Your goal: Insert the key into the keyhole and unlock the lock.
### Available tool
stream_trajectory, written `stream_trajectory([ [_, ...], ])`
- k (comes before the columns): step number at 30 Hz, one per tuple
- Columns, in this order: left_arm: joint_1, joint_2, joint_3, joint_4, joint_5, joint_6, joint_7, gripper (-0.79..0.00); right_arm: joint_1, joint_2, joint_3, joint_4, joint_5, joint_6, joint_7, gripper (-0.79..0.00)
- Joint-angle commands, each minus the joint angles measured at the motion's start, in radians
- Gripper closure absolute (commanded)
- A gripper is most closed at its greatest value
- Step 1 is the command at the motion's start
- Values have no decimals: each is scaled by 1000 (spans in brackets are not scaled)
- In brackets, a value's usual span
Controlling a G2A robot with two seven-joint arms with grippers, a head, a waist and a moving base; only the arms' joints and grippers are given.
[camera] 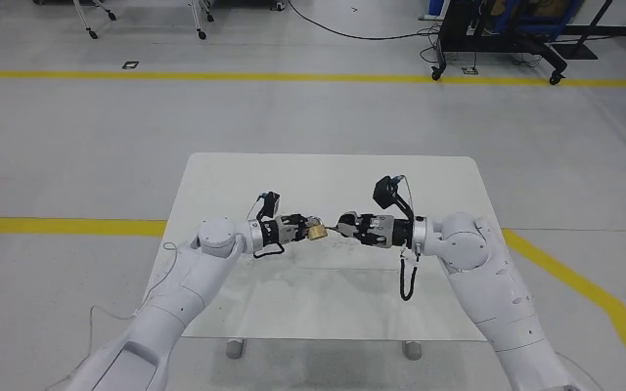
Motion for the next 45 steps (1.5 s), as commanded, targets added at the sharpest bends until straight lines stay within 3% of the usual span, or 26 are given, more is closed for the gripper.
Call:
stream_trajectory([
  [1, -29, 1, 12, -1, 16, 184, -34, 0, 14, 6, 8, -30, -118, -35, -18, 0],
  [5, -59, -5, 44, 27, 15, 423, -93, 0, 31, 19, 6, -107, -276, -157, -15, 0],
  [7, -77, -10, 52, 39, 15, 460, -88, 0, 47, 28, -20, -161, -395, -222, -50, 0],
  [9, -79, -17, 48, 52, -18, 450, -83, 0, 67, 42, -67, -214, -547, -233, -63, 0],
  [16, -77, -38, 39, 133, -139, 391, -176, 0, 167, 98, -193, -261, -832, -233, -238, 0],
  [18, -77, -45, 32, 169, -189, 374, -217, 0, 193, 112, -192, -251, -846, -233, -307, 0],
  [26, -83, -91, 20, 301, -406, 428, -346, 0, 193, 112, -192, -251, -846, -233, -307, 0],
  [31, -103, -115, 51, 342, -415, 440, -350, 0, 190, 112, -193, -251, -845, -229, -312, 0],
  [35, -119, -124, 63, 379, -409, 441, -350, 0, 204, 126, -204, -341, -982, -233, -322, 0],
  [40, -136, -133, 70, 410, -393, 430, -334, 0, 341, 186, -428, -408, -1184, -233, -328, 0],
  [45, -143, -142, 77, 428, -377, 425, -318, 0, 557, 252, -701, -366, -1207, -233, -442, 0],
])
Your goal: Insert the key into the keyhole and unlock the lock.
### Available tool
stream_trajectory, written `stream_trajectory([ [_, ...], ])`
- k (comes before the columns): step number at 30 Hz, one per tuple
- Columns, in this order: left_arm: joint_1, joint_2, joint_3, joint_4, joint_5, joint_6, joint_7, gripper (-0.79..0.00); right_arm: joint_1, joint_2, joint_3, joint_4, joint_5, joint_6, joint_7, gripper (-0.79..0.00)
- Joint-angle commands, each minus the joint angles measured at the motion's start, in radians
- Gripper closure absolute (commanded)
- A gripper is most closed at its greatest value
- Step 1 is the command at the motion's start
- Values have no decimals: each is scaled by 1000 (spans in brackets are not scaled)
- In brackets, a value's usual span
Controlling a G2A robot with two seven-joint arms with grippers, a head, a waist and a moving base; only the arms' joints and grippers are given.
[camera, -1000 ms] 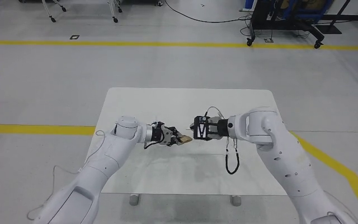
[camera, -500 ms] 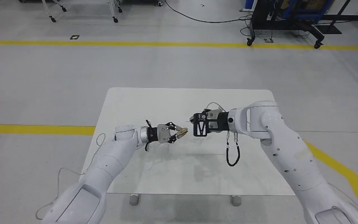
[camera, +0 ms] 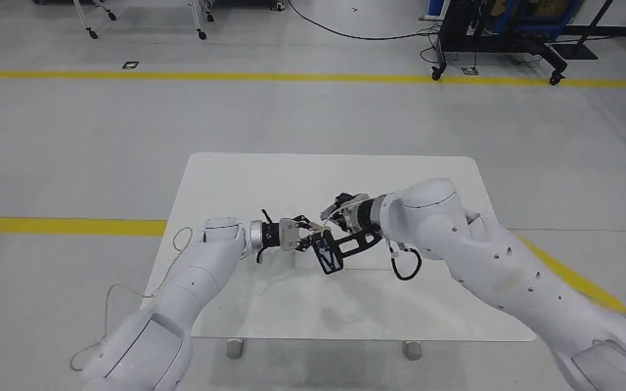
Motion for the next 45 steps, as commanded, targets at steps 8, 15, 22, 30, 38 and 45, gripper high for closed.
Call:
stream_trajectory([
  [8, -9, -16, 1, 31, 0, 22, 28, 0, 360, 58, -396, 87, 129, 0, -110, 0],
  [15, -16, -24, -8, 48, -2, 10, 57, 0, 460, 69, -486, 75, 256, 0, 19, 0],
  [22, -5, -34, -20, 40, -13, -27, 110, 0, 432, 33, -486, 19, 441, 0, 318, 0],
  [30, 0, -39, -29, 38, -11, -29, 120, 0, 449, -19, -486, 64, 436, 0, 348, 0],
  [38, 6, -44, -36, 32, -6, -25, 125, 0, 419, -60, -486, 106, 393, 0, 348, 0],
  [45, 10, -48, -44, 29, -6, -26, 131, 0, 407, -80, -486, 135, 367, 0, 348, 0],
])
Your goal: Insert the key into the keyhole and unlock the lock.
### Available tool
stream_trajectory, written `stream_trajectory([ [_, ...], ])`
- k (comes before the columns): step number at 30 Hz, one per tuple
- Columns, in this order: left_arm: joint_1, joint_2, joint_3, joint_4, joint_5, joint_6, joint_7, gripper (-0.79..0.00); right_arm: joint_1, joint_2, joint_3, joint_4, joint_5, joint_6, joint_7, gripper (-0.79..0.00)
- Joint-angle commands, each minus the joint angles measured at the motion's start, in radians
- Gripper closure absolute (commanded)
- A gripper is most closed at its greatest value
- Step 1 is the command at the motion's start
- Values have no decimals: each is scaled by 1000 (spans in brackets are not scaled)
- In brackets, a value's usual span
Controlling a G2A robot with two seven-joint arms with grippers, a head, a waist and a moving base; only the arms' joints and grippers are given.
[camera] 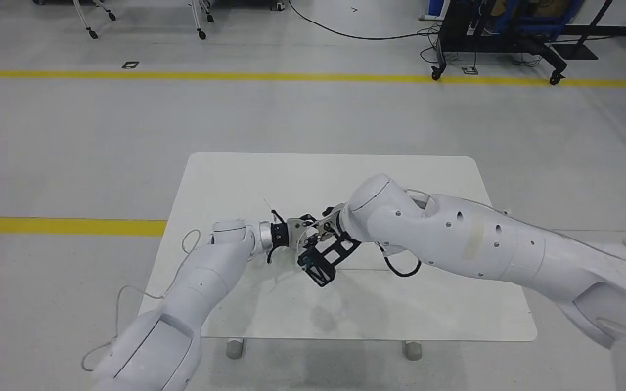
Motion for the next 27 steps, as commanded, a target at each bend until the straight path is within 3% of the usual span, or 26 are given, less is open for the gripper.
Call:
stream_trajectory([
  [1, 1, -1, -3, 1, -1, -2, 3, 0, -7, -5, 0, 12, -15, 0, 0, 0],
  [27, 6, -6, -49, 8, -7, -9, 56, 0, -10, -25, 0, 43, -42, 4, 4, 0],
])
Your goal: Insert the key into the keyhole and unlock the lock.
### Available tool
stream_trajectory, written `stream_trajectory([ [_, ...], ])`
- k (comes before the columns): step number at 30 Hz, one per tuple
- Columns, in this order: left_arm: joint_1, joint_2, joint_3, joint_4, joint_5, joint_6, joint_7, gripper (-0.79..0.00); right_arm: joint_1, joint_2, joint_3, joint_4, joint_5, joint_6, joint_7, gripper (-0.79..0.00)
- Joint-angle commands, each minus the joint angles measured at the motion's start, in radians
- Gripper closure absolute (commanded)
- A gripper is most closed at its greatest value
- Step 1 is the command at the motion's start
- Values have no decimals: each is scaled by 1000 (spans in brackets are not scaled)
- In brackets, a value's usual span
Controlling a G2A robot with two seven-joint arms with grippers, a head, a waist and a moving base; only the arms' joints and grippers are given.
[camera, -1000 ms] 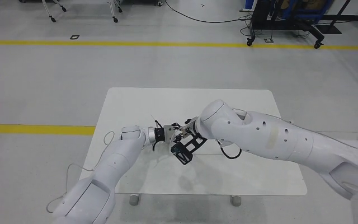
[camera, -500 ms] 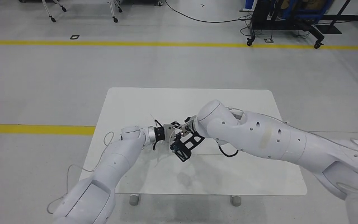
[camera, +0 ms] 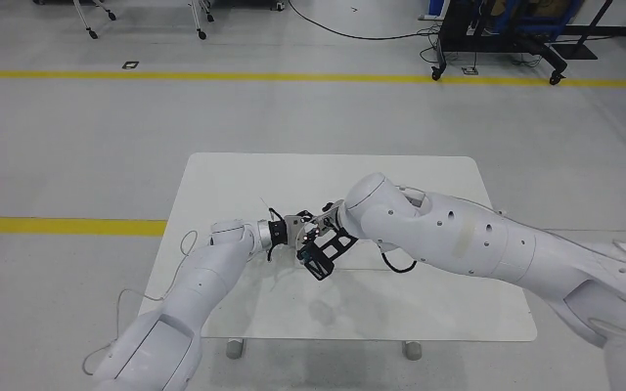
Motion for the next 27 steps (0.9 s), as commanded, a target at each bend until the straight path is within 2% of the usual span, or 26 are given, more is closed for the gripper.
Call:
stream_trajectory([
  [1, 0, 0, -2, 1, 1, 2, 2, 0, -2, -1, 0, 2, -2, -2, -2, 0],
  [13, 0, -3, -14, 2, 9, 9, 3, 0, -16, -12, 0, 22, -13, -5, -5, 0],
  [27, 7, -4, -43, -4, -2, -6, 29, 0, -8, -3, 0, 4, 4, 14, 14, 0],
])
